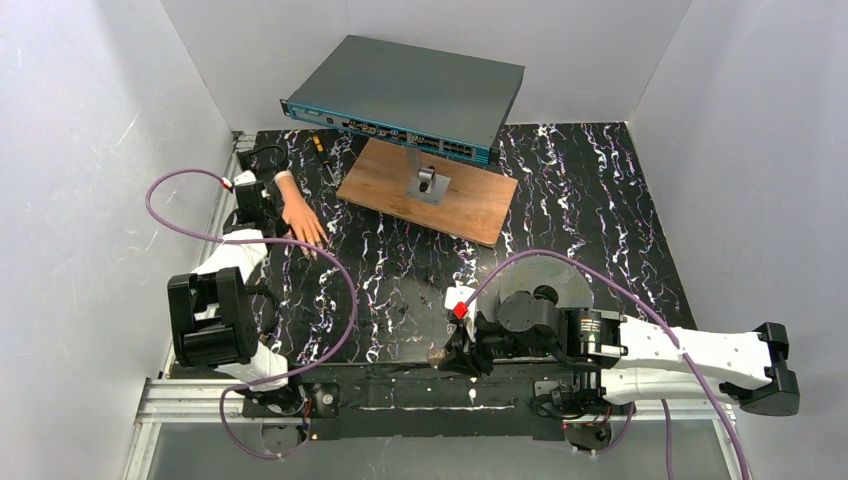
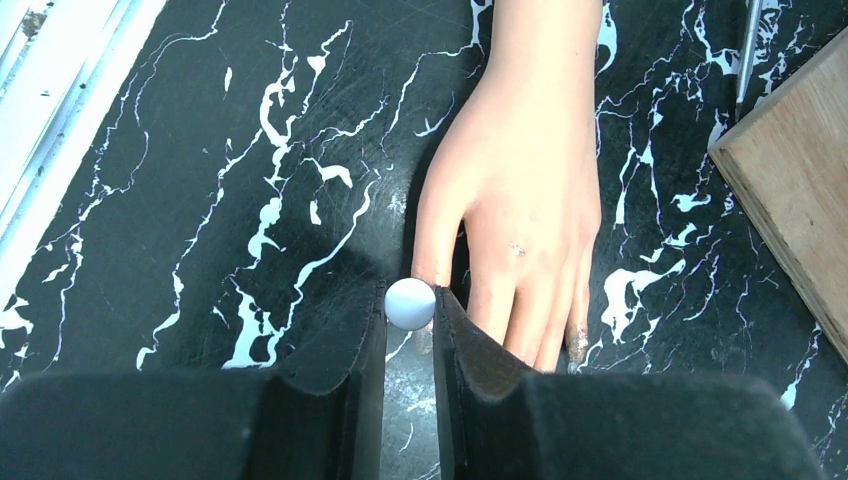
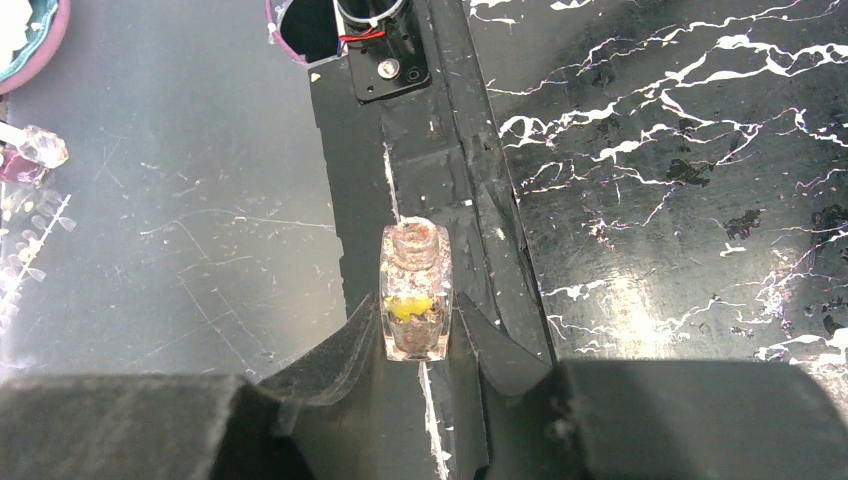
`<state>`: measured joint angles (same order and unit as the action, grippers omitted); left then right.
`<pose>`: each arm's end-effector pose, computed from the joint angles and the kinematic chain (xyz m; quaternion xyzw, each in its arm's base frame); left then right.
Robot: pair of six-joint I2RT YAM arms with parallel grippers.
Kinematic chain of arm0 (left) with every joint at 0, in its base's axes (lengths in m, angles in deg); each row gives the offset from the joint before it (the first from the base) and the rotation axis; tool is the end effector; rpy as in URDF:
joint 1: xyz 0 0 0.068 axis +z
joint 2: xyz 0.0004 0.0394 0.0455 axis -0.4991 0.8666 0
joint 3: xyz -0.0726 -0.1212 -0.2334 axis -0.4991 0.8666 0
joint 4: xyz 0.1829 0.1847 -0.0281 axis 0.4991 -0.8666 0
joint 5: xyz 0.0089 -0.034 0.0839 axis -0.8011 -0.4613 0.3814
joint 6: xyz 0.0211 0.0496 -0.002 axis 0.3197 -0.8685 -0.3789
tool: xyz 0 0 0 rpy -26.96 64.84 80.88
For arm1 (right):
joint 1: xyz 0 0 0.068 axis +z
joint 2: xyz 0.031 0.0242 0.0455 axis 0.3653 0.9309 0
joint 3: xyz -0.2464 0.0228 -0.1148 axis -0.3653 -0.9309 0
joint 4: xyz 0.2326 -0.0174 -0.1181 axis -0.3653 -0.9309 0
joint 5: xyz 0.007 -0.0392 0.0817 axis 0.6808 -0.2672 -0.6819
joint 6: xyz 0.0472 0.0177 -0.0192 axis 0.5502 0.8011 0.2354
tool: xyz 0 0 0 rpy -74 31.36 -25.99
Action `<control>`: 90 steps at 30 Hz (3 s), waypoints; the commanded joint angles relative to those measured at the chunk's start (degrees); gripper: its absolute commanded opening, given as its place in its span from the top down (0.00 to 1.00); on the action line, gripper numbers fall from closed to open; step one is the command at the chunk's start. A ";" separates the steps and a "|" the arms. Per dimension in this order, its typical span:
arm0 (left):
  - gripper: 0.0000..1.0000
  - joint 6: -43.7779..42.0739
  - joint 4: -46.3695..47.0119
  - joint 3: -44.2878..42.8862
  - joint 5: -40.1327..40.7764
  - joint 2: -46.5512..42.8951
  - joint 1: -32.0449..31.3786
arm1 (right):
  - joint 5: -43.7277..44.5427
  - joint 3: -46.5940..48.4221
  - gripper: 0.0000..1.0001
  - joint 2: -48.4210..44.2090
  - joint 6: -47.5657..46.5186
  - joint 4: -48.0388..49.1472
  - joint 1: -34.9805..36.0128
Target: Paint the nails
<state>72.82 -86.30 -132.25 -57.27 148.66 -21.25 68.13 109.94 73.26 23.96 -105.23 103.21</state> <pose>0.3213 0.0545 0.2164 -0.2464 0.8508 0.0238 0.4636 0.0258 0.1911 0.3062 -0.4866 0.6683 0.4250 0.3688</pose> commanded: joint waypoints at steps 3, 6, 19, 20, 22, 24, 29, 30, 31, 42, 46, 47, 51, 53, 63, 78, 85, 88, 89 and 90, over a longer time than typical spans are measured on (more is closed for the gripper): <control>1.00 0.78 1.94 -0.42 -1.15 1.50 0.70 | 0.63 0.13 0.99 -0.74 -0.60 2.38 0.31; 1.00 0.86 1.45 -0.61 -1.27 2.19 0.65 | 0.61 0.13 0.99 -0.65 -0.69 2.45 0.31; 1.00 0.94 -0.69 -0.53 -3.84 2.18 0.72 | 0.46 0.37 0.99 -0.49 -0.47 2.36 0.31; 1.00 0.99 -0.81 -0.57 -3.89 2.17 0.72 | 0.40 0.39 0.99 -0.49 -0.51 2.36 0.31; 1.00 0.95 -1.08 -0.44 -4.03 2.04 0.71 | 0.36 0.48 0.99 -0.55 -0.35 2.43 0.31; 1.00 1.20 -1.13 -0.53 -4.29 2.02 0.72 | 0.28 0.56 0.99 -0.49 -0.30 2.40 0.31; 1.00 1.56 -4.05 -0.48 -4.87 1.63 0.71 | 0.06 1.00 0.99 -0.29 -0.25 2.41 0.31; 1.00 1.68 -4.61 -0.52 -4.93 1.54 0.69 | 0.02 1.00 0.99 -0.30 -0.18 2.41 0.29; 1.00 1.68 -5.13 -0.61 -5.19 1.43 0.65 | -0.02 1.09 0.99 -0.47 -0.09 2.40 0.36; 1.00 1.85 -7.61 -0.77 -7.35 0.03 0.12 | 0.32 1.00 0.99 -0.99 0.28 2.39 0.92; 1.00 1.57 -8.57 -0.92 -7.06 -1.17 0.11 | 0.36 0.88 0.99 -0.99 0.28 2.55 1.08; 1.00 1.52 -8.56 -0.92 -6.82 -1.52 0.10 | 0.44 0.79 0.99 -0.99 0.32 2.63 1.10; 1.00 1.09 -7.55 -0.22 -5.66 -3.61 0.15 | 0.52 0.62 0.99 -1.08 0.28 2.76 1.10; 1.00 0.76 -6.95 0.09 -5.17 -4.47 0.11 | 0.62 0.38 0.99 -1.15 0.30 2.82 1.10; 1.00 -0.21 -3.23 0.65 -3.68 -4.47 0.18 | 0.63 -0.14 0.99 -1.00 -0.13 3.35 1.11; 1.00 -0.09 -2.50 -2.31 -2.99 1.02 0.27 | 0.63 -0.66 0.99 -0.49 -0.44 3.55 1.10; 1.00 -0.20 -3.23 -3.04 -1.16 1.40 0.43 | 0.47 -0.50 0.99 -0.20 -0.69 3.43 1.10; 1.00 -0.20 -1.85 -2.42 -1.39 1.21 0.52 | 0.37 -0.19 0.99 -0.13 -0.70 3.16 1.06; 1.00 -0.06 -1.79 -2.16 -1.41 1.24 0.54 | 0.32 -0.14 0.99 -0.10 -0.70 3.09 1.10; 1.00 -0.10 -0.03 -1.91 -1.57 1.29 0.53 | 0.29 -0.06 0.99 -0.12 -0.70 3.03 1.10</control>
<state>73.15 -89.08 -133.47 -60.20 149.82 -20.94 68.26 108.89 73.12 23.94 -104.84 103.95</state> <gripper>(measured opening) 0.160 0.326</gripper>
